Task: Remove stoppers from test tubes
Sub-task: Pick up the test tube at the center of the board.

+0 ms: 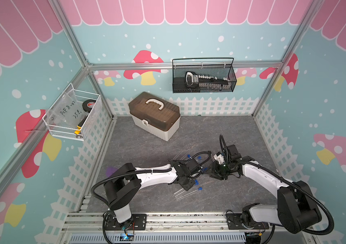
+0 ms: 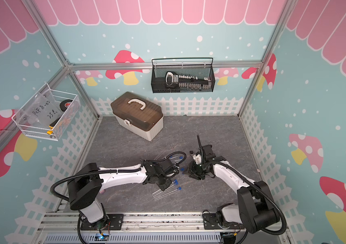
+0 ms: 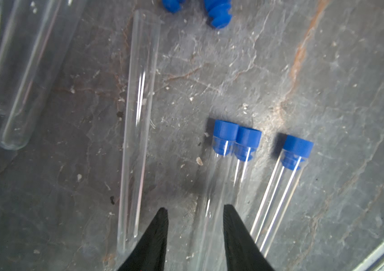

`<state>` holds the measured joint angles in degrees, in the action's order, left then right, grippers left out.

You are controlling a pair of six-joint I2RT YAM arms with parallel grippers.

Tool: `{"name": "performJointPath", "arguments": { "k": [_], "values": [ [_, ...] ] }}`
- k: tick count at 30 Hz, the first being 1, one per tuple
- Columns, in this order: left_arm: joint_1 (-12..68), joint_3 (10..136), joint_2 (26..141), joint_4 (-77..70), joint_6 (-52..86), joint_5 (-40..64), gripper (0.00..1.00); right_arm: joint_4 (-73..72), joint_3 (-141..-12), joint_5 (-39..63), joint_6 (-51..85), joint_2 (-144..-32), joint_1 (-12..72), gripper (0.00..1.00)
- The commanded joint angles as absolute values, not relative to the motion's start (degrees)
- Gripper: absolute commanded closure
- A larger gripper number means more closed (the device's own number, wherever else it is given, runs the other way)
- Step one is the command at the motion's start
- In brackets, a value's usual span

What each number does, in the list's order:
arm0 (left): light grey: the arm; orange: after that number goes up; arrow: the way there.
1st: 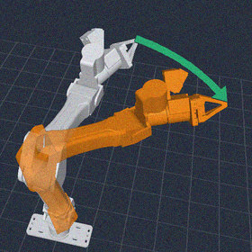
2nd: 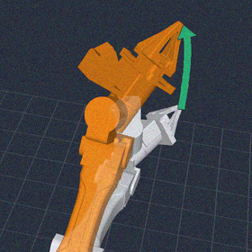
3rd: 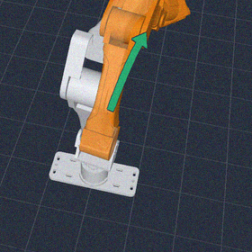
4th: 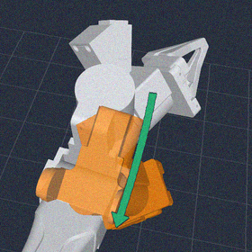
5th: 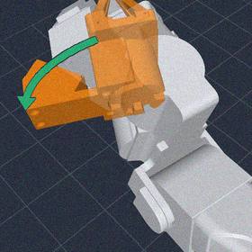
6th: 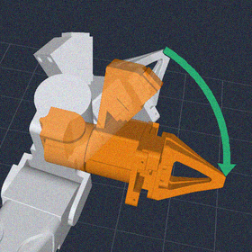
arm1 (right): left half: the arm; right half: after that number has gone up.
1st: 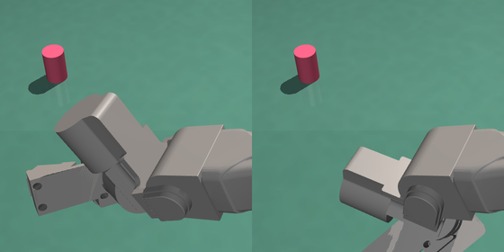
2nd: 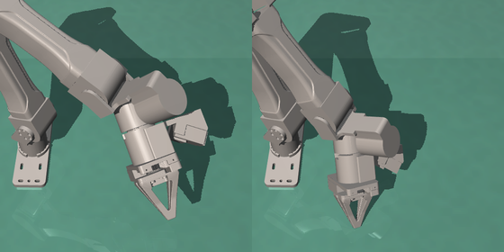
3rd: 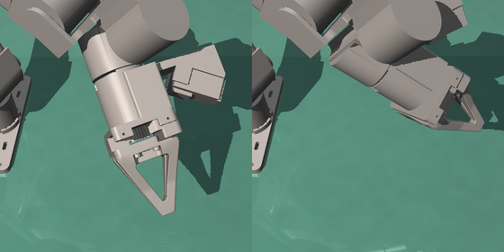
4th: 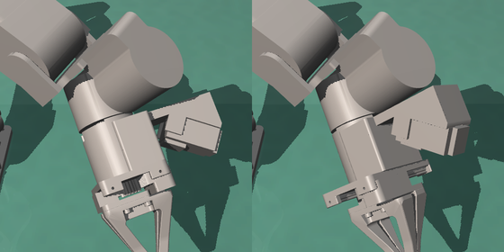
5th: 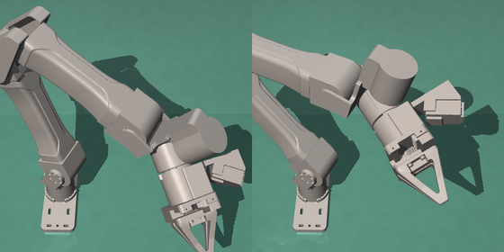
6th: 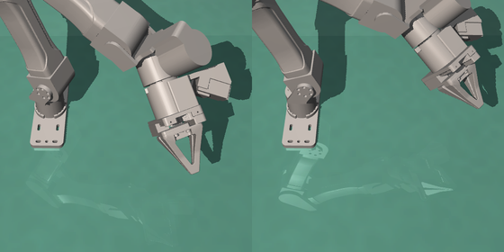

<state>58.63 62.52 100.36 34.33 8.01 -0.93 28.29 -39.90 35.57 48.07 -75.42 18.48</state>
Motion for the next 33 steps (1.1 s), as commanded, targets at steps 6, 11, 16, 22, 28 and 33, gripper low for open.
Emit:
{"name": "performJointPath", "arguments": {
  "k": [6, 11, 16, 22, 28, 33],
  "values": [
    [58.77, 62.49, 102.82, 33.29, 9.03, -1.81, 0.65, 29.16, -38.81, 35.25, 47.98, -74.85, 18.81, 0.54],
    [58.79, 62.19, 103.34, 33.31, 8.75, -2.11, 0.67, 28.7, -38.8, 35.16, 48.34, -74.81, 18.8, 0.54],
    [58.78, 61.21, 104.08, 33.34, 8.03, -2.02, 0.82, 28.56, -38.83, 34.89, 48.78, -74.6, 18.8, 0.54],
    [58.74, 60.38, 101.99, 33.6, 5.31, -2.5, 0.89, 28.61, -38.22, 34.55, 48.95, -74.2, 18.81, 0.54],
    [58.36, 62.96, 99.92, 38.02, 1.85, -5.18, 1.0, 27.51, -38.78, 35.2, 49.18, -73.84, 18.79, 0.54],
    [57.84, 67.93, 96.03, 44.15, -1.7, -8.35, 1.0, 31.45, -41.79, 36.07, 47.19, -73.25, 18.8, 0.54]
  ]
}}
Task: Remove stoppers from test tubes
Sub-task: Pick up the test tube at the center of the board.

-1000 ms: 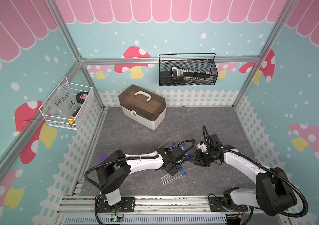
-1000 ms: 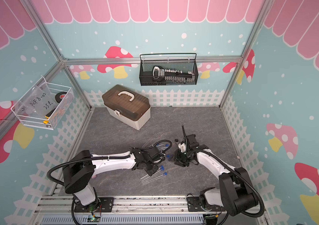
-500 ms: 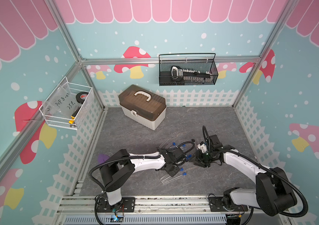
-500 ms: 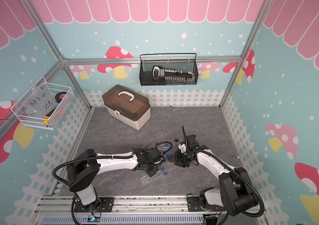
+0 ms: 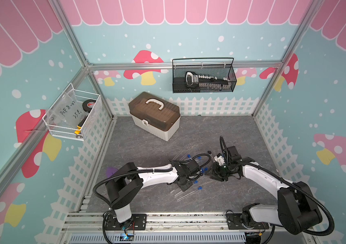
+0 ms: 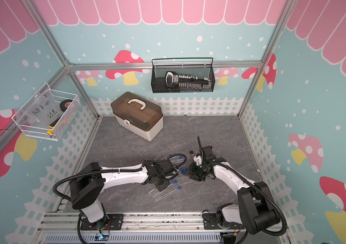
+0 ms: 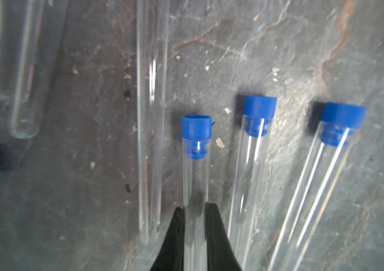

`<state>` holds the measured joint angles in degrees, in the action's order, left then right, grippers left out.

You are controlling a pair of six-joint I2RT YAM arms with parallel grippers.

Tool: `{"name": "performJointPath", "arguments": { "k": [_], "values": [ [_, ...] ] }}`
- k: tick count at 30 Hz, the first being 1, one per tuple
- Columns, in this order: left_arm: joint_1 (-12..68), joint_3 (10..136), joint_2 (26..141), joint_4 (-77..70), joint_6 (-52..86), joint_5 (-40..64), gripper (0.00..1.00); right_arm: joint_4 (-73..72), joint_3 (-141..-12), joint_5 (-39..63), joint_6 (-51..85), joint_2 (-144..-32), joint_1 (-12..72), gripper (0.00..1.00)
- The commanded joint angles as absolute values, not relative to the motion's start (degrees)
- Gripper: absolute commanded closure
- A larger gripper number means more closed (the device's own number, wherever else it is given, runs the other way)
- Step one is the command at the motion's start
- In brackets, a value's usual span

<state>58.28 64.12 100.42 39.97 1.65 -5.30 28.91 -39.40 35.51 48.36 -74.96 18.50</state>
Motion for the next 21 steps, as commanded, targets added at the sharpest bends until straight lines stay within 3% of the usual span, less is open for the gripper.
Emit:
{"name": "performJointPath", "arguments": {
  "k": [1, 7, 21],
  "values": [
    [57.88, 68.79, 94.7, 45.06, -2.75, -8.57, 1.0, 32.87, -42.59, 37.01, 46.58, -73.17, 18.8, 0.54],
    [57.42, 68.73, 84.66, 45.42, -11.38, 6.53, 1.0, 39.42, -47.74, 46.48, 45.5, -69.95, 19.72, 0.51],
    [56.94, 72.67, 81.47, 48.98, -14.26, 10.02, 1.0, 38.0, -54.07, 52.58, 52.2, -68.19, 23.49, 0.5]
  ]
}}
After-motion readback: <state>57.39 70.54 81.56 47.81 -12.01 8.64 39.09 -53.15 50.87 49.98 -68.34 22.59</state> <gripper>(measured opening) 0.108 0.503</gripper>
